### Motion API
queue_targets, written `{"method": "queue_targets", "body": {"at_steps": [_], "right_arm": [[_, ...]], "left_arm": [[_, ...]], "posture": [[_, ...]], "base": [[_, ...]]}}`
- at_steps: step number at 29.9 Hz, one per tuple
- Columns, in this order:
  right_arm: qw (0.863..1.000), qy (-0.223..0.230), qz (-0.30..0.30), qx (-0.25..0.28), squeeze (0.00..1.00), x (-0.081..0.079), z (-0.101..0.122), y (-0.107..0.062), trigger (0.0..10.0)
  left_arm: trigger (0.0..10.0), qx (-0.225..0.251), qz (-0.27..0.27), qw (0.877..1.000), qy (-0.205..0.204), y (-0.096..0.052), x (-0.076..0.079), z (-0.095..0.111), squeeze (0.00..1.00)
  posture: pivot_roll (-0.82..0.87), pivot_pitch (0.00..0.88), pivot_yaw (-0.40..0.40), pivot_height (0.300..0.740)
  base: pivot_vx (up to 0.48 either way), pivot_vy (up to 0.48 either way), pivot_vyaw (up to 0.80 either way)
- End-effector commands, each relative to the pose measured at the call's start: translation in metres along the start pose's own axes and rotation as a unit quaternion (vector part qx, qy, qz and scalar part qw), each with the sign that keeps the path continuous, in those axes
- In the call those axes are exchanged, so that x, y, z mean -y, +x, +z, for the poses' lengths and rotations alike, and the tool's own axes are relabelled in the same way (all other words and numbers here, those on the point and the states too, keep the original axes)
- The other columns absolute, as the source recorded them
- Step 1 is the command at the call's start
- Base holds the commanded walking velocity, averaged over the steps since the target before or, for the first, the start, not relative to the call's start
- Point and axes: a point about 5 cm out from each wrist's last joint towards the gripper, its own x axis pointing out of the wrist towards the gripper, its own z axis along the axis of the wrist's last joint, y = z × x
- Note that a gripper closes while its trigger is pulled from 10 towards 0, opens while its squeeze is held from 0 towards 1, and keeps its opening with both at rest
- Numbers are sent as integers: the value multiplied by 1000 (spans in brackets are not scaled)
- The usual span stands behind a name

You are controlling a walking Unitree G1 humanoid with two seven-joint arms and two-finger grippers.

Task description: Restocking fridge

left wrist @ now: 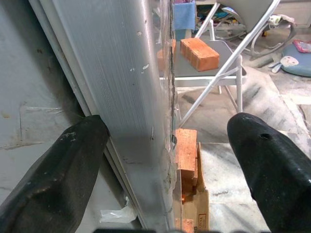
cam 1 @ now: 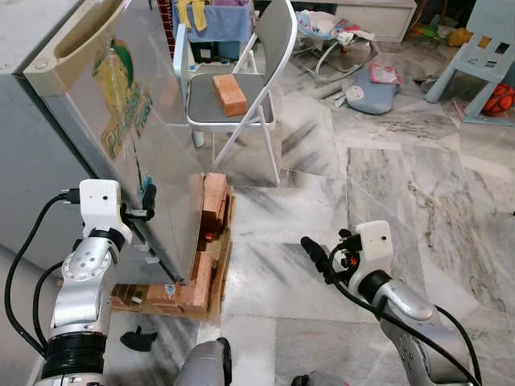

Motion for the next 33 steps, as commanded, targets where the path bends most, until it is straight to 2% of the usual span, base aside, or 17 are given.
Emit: {"method": "queue_targets", "body": {"at_steps": [1,4,5,6,8,9,10,11,12,14,16,19,20,27,33], "right_arm": [[1000,-6,2,-3,0,-1,-1,2,10000],[1000,-5,5,-2,0,-2,-1,3,10000],[1000,-3,10,-3,0,-3,-2,2,10000],[1000,-2,13,-4,0,-4,-2,1,10000],[999,4,32,-11,0,-7,-5,-2,10000],[999,4,37,-12,0,-8,-7,-5,10000],[999,4,37,-12,0,-8,-7,-5,10000],[999,3,32,-12,0,-7,-9,-8,10000],[999,2,31,-12,0,-7,-10,-9,10000],[1000,3,23,-6,0,-5,-9,-11,10000],[1000,3,17,-3,0,-4,-9,-11,10000],[1000,2,8,2,0,-2,-8,-9,10000],[1000,0,8,5,0,-2,-7,-8,10000],[1000,-6,5,6,0,-2,-7,-2,10000],[1000,-8,3,8,0,-2,-7,0,10000]], "left_arm": [[10000,-4,-16,1000,-3,6,7,0,0],[10000,1,-47,999,-7,10,16,4,0],[10000,4,-108,994,-8,9,33,8,0],[10000,5,-140,990,-8,8,42,10,0],[10000,3,-247,969,-17,-2,74,17,0],[10000,7,-310,951,-16,-12,95,23,0],[10000,7,-310,951,-16,-12,95,23,0],[10000,7,-346,938,-2,-21,109,25,0],[10000,8,-353,936,3,-23,113,25,0],[10000,6,-351,937,0,-25,115,22,0],[10000,8,-331,943,6,-23,111,18,0],[10000,2,-271,963,16,-14,93,12,0],[10000,2,-256,967,3,-12,86,15,0],[10000,13,-234,972,7,-12,74,23,0],[10000,18,-239,971,7,-14,79,20,0]], "posture": [[42,92,7,740],[42,92,7,740],[42,92,7,740],[42,88,5,740],[42,88,5,740],[41,87,6,740],[41,87,6,740],[39,87,9,740],[37,87,9,740],[34,88,12,740],[32,88,12,740],[36,87,12,740],[36,87,12,740],[52,80,4,740],[51,76,1,740]], "base": [[0,0,0],[0,0,0],[0,0,0],[0,0,0],[0,0,0],[0,0,0],[0,0,0],[0,0,0],[0,0,0],[0,0,0],[0,0,0],[0,0,0],[0,0,0],[0,0,0],[0,-463,0]]}}
